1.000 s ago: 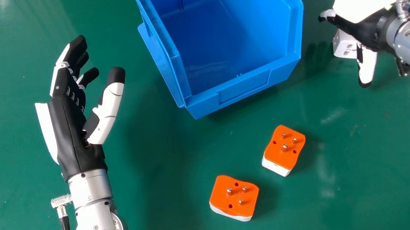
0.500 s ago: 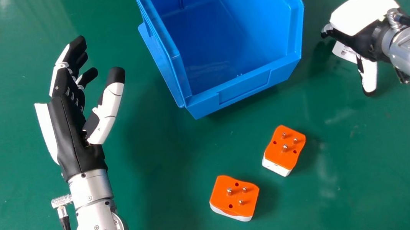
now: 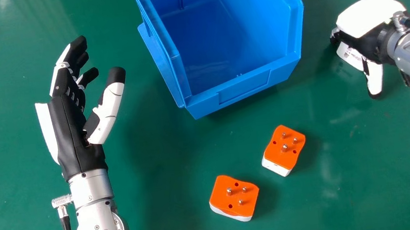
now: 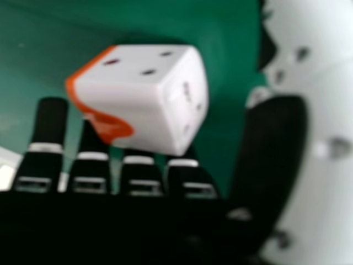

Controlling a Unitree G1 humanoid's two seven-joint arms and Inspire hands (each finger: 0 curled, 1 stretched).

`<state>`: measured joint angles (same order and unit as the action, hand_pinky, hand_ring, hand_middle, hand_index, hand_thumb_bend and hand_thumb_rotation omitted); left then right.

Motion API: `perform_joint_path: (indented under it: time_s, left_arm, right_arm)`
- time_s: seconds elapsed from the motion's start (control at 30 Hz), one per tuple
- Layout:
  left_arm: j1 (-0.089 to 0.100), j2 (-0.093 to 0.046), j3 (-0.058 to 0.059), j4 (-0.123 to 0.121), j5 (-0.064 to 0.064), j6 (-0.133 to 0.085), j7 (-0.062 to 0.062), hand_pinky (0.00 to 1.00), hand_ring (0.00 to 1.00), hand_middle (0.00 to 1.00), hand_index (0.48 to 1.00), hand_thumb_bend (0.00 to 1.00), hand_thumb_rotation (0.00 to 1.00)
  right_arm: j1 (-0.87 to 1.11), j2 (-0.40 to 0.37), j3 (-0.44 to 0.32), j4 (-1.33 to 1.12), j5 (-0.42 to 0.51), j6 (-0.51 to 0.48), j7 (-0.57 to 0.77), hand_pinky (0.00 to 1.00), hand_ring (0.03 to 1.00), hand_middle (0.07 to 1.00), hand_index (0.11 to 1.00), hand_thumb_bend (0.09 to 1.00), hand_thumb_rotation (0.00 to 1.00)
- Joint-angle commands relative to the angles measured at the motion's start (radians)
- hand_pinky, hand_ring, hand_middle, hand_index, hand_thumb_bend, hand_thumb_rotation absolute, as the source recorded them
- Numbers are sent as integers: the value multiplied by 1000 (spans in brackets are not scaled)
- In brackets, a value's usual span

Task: Pick all objects and put in blue box

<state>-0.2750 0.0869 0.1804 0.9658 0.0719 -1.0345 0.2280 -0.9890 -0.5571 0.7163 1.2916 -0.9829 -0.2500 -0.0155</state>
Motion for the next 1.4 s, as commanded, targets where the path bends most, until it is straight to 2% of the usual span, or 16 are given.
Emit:
perform_joint_path:
  time_s: [0.0, 0.07, 0.17, 0.2, 0.3, 0.33, 0.47, 0.5, 0.67, 0.7, 0.77, 0.8, 0.9, 1.17, 1.3, 1.37]
  left_arm:
    - [-11, -1, -2, -7, 6, -15, 9, 778, 855, 855, 795, 745, 502]
    - [-12, -2, -1, -6, 2, -16, 6, 777, 855, 855, 795, 745, 502]
    - [-12, -2, -3, -7, 8, -14, 12, 777, 855, 855, 795, 746, 499]
    - [-12, -2, -3, -8, 6, -14, 8, 777, 855, 855, 795, 746, 499]
    - [-11, -2, -4, -8, 2, -16, 3, 778, 856, 855, 794, 744, 499]
    - [-11, -1, -4, -6, 6, -18, 7, 778, 856, 855, 794, 744, 499]
    - [-9, -2, -5, -6, 6, -15, 7, 778, 856, 855, 794, 744, 499]
    - [-8, -2, -4, -6, 5, -15, 7, 779, 856, 856, 794, 744, 498]
    - [-7, -3, -4, -8, 8, -14, 12, 779, 856, 856, 794, 744, 498]
    - [-7, -2, -4, -7, 8, -15, 11, 779, 856, 856, 794, 744, 498]
    - [-7, -1, -4, -5, 10, -18, 12, 779, 856, 856, 794, 744, 498]
    - [-7, 1, -4, -3, 13, -18, 14, 779, 856, 856, 794, 744, 498]
    - [-8, 0, -3, 0, 6, -20, 7, 778, 856, 855, 794, 742, 497]
    - [-5, -6, -2, -4, -1, -18, 2, 777, 855, 855, 794, 740, 494]
    - [-4, -6, -3, -5, -8, -20, -7, 778, 856, 856, 794, 738, 493]
    - [-2, -4, -3, -6, -3, -20, -4, 778, 856, 856, 794, 738, 493]
  right_arm:
    - [-37, -13, -9, 4, 17, -5, -15, 657, 792, 816, 792, 764, 38]
    - [-35, -22, -9, -1, 17, -28, -36, 656, 783, 809, 786, 763, 30]
    - [-24, -40, 1, -11, 1, -67, -117, 637, 743, 788, 767, 737, 19]
    - [-22, -44, 8, -12, -8, -72, -145, 637, 743, 788, 767, 737, 19]
    - [-15, -51, 17, -11, -17, -83, -215, 591, 711, 764, 735, 649, 12]
    - [-14, -53, 20, -11, -18, -84, -232, 591, 711, 764, 735, 649, 12]
    - [-10, -58, 38, -11, -33, -74, -306, 591, 711, 764, 735, 649, 12]
    - [-9, -58, 39, -10, -36, -70, -319, 544, 671, 751, 717, 612, 9]
    - [-8, -55, 17, -10, -19, -75, -323, 544, 671, 751, 717, 612, 9]
    - [-5, -56, 10, -11, -12, -85, -335, 496, 625, 711, 679, 588, 7]
    - [-3, -58, 10, -14, -16, -84, -355, 496, 625, 711, 679, 588, 7]
    - [-5, -57, 18, -14, -27, -73, -356, 496, 625, 711, 679, 588, 7]
    - [-11, -54, 14, -12, -22, -73, -332, 457, 585, 675, 650, 569, 6]
    - [-21, -51, 11, -11, -20, -46, -289, 427, 555, 649, 624, 553, 4]
    - [-31, -38, -1, -6, -3, -5, -186, 403, 531, 626, 605, 541, 3]
    - [-36, -23, 5, -3, -5, 49, -124, 403, 531, 626, 605, 541, 3]
